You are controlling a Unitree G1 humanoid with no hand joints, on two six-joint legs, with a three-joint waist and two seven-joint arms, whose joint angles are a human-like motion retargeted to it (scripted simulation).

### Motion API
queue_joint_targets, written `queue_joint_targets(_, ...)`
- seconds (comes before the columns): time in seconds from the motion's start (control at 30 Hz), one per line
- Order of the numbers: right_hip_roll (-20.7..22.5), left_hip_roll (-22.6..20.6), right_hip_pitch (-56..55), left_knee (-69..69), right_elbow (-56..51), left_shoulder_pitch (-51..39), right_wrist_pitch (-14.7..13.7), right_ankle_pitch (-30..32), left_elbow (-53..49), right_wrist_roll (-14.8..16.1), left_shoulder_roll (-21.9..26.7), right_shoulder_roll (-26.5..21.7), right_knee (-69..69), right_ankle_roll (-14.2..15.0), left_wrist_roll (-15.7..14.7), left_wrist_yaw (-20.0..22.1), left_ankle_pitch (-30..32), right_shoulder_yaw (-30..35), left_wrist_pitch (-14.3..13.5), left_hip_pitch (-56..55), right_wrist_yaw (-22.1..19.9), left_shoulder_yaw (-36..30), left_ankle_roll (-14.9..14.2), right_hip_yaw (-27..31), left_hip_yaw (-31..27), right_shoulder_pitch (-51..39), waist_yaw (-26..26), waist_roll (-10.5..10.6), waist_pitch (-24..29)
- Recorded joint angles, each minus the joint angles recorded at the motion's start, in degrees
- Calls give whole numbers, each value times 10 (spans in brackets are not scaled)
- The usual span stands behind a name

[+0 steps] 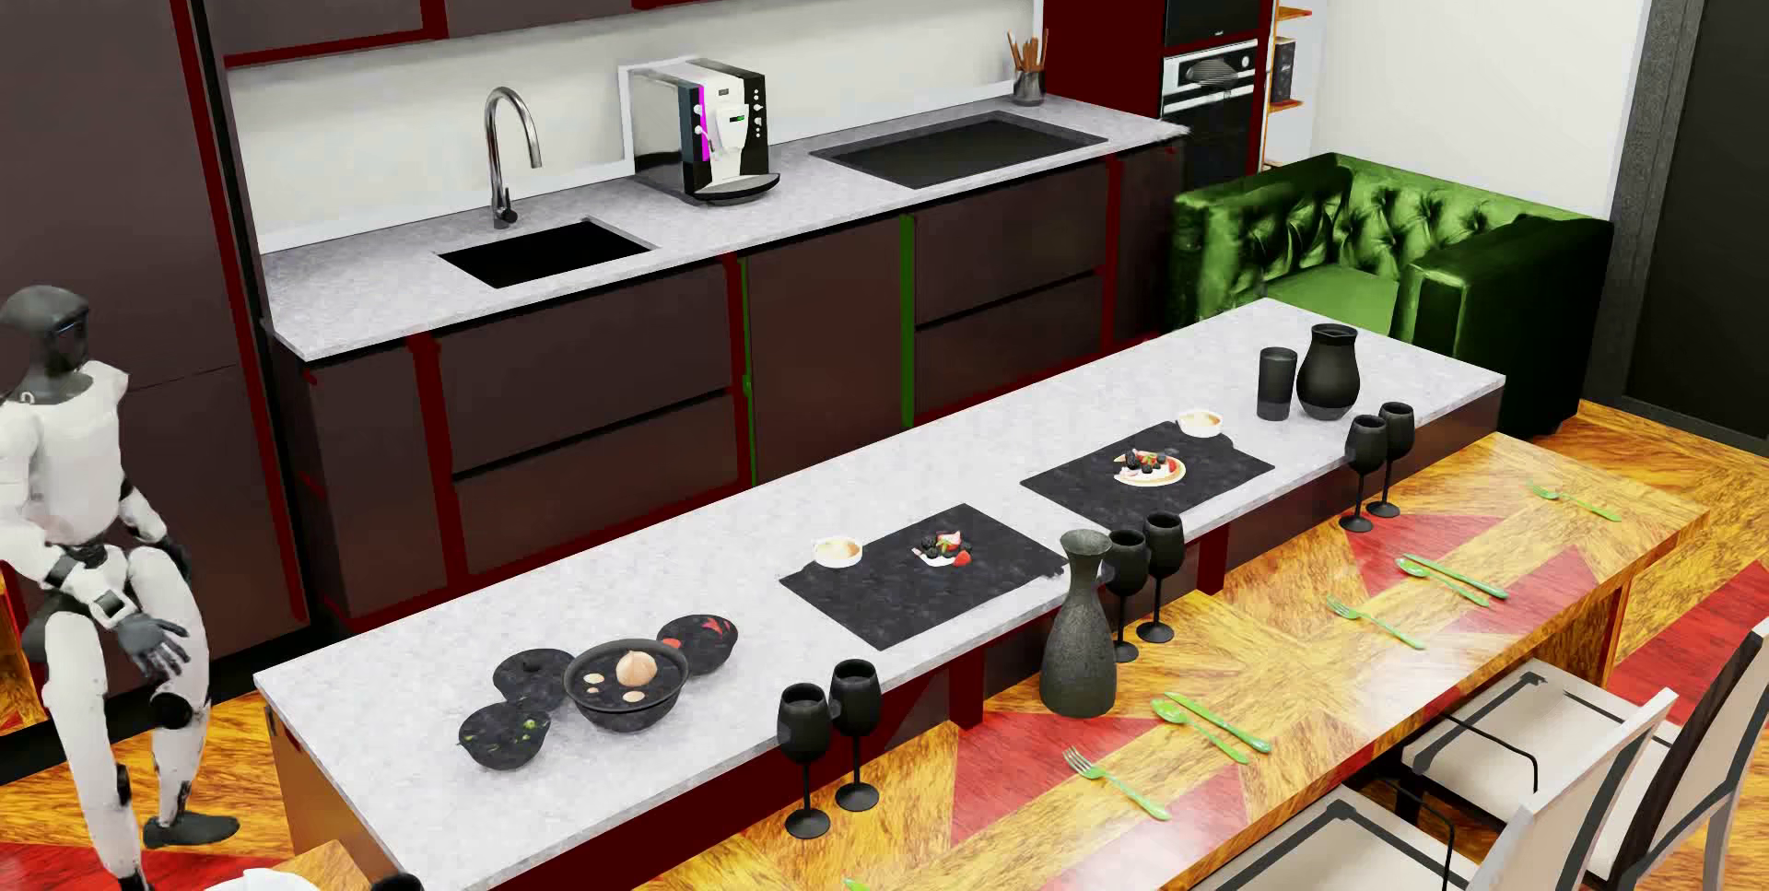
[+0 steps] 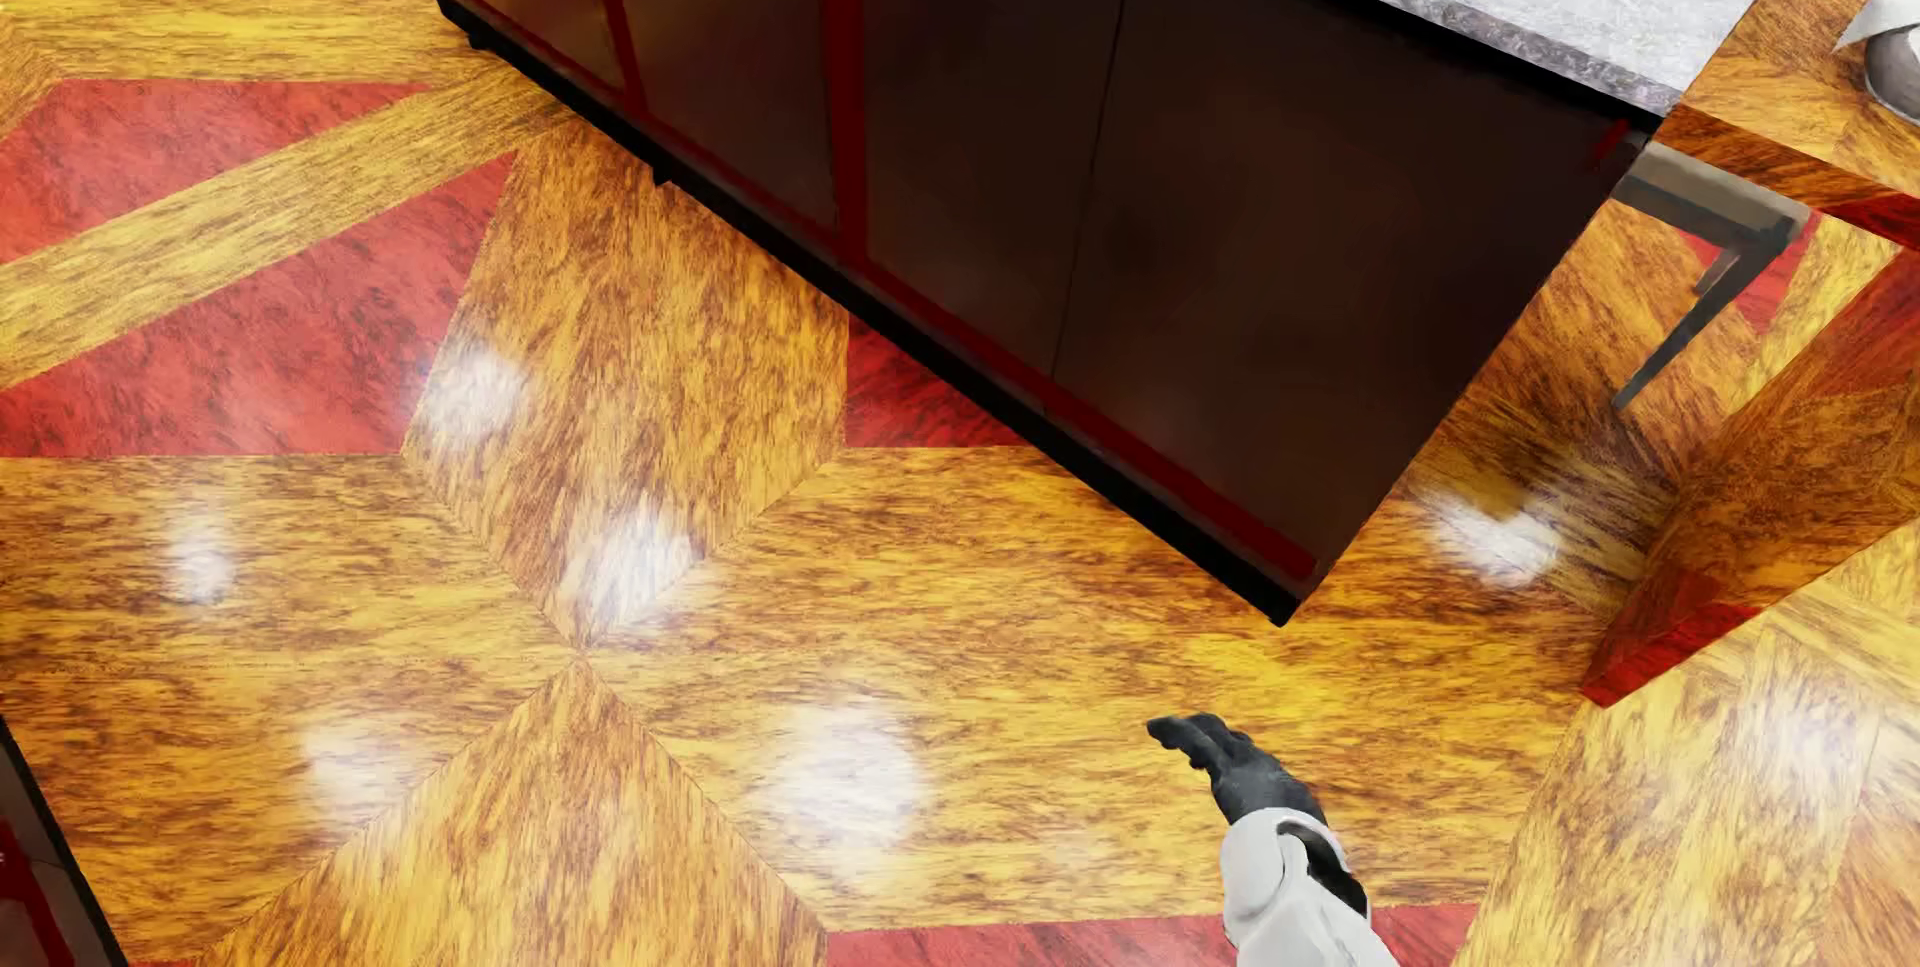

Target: Approach the fabric armchair

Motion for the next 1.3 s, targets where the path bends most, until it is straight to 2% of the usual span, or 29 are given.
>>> queue_joint_targets(0.03,-1,-2,2,1,40,-8,16,4,-1,-17,-14,13,-4,-2,5,3,1,21,-6,-2,1,1,2,-3,-4,4,0,-1,1)
queue_joint_targets(0.07,-6,-6,1,2,87,-19,36,6,1,-17,-27,27,-1,-3,16,7,1,31,-14,-4,3,-1,4,-5,-7,9,1,-3,2)
queue_joint_targets(0.13,-25,-17,-6,6,172,-55,63,6,4,5,-47,36,17,-1,41,2,3,44,-25,-10,30,-8,8,-7,-13,30,2,-6,5)
queue_joint_targets(0.17,-34,-22,-9,8,200,-70,65,4,-1,5,-54,26,25,0,52,-4,3,58,-32,-13,47,-15,9,-8,-16,46,2,-8,6)
queue_joint_targets(0.23,-43,-28,-14,8,224,-73,50,4,-9,6,-52,-2,30,2,78,-3,3,84,-78,-19,55,-30,10,-8,-17,85,-1,-11,6)
queue_joint_targets(0.3,-37,-28,-18,4,220,-78,42,9,-22,38,-48,-16,20,3,92,4,5,68,-105,-20,37,-30,12,-3,-10,128,-4,-12,5)
queue_joint_targets(0.33,-31,-26,-21,1,216,-79,41,12,-26,58,-46,-22,13,3,89,6,5,51,-107,-19,23,-24,13,3,-4,143,-7,-11,4)
queue_joint_targets(0.4,-18,-19,-29,-6,216,-82,41,18,-25,76,-39,-30,4,2,78,3,6,34,-97,-13,-24,-16,15,21,15,148,-11,-9,2)
queue_joint_targets(0.47,-5,-11,-43,-9,217,-86,32,21,-14,73,-27,-32,3,1,88,-3,4,40,-83,-7,-63,-21,19,48,39,133,-15,-6,0)
queue_joint_targets(0.6,18,4,-69,-7,155,-106,9,24,11,68,-16,-22,9,2,106,7,-10,44,-54,6,-95,-24,20,104,92,97,-18,0,-1)
queue_joint_targets(0.67,28,9,-73,-7,121,-115,-3,25,18,69,-19,-8,7,4,96,-14,-20,44,-42,14,-79,-25,18,124,112,86,-18,3,-2)
queue_joint_targets(0.73,36,13,-74,-3,100,-115,-11,27,17,56,-19,-1,6,6,101,-22,-32,56,-47,21,-57,-38,18,139,126,75,-18,7,-2)
queue_joint_targets(0.83,39,14,-74,-2,100,-121,-9,30,1,10,-24,0,9,11,113,-31,-48,72,-54,30,-78,-55,22,150,135,69,-17,14,-4)
queue_joint_targets(0.87,38,13,-74,-2,106,-122,-6,31,-6,4,-26,1,10,13,112,-38,-52,69,-54,31,-82,-56,24,152,135,70,-15,16,-5)
queue_joint_targets(0.97,33,6,-76,-3,120,-109,-3,36,-35,7,-31,0,12,25,106,-60,-67,56,-60,30,-99,-53,28,154,132,72,-12,23,-8)
queue_joint_targets(1.1,24,-9,-73,-17,96,-60,-14,51,-73,28,-33,7,-2,53,82,-34,-71,41,-53,28,-176,-48,34,149,121,54,-4,33,-13)
queue_joint_targets(1.13,21,-13,-71,-19,92,-39,-17,56,-75,45,-31,14,-8,61,78,-27,-72,36,-56,25,-175,-46,34,146,115,42,-2,37,-15)
queue_joint_targets(1.17,16,-18,-71,-20,85,-24,-16,60,-74,64,-31,20,-9,70,75,-23,-74,33,-54,22,-151,-45,34,144,107,30,1,40,-16)
queue_joint_targets(1.2,8,-23,-72,-18,76,-13,-12,66,-71,78,-32,22,-5,77,73,-21,-78,35,-52,17,-112,-43,35,143,97,17,3,43,-18)
queue_joint_targets(1.23,0,-30,-80,-16,65,-3,-7,76,-67,82,-33,20,5,66,72,-18,-81,42,-53,13,-69,-41,40,154,84,4,3,47,-19)
queue_joint_targets(1.3,-1,-46,-122,-11,45,15,-8,76,-63,65,-39,11,66,-29,62,2,-88,63,-70,6,-14,-28,57,233,51,-17,-2,54,-17)
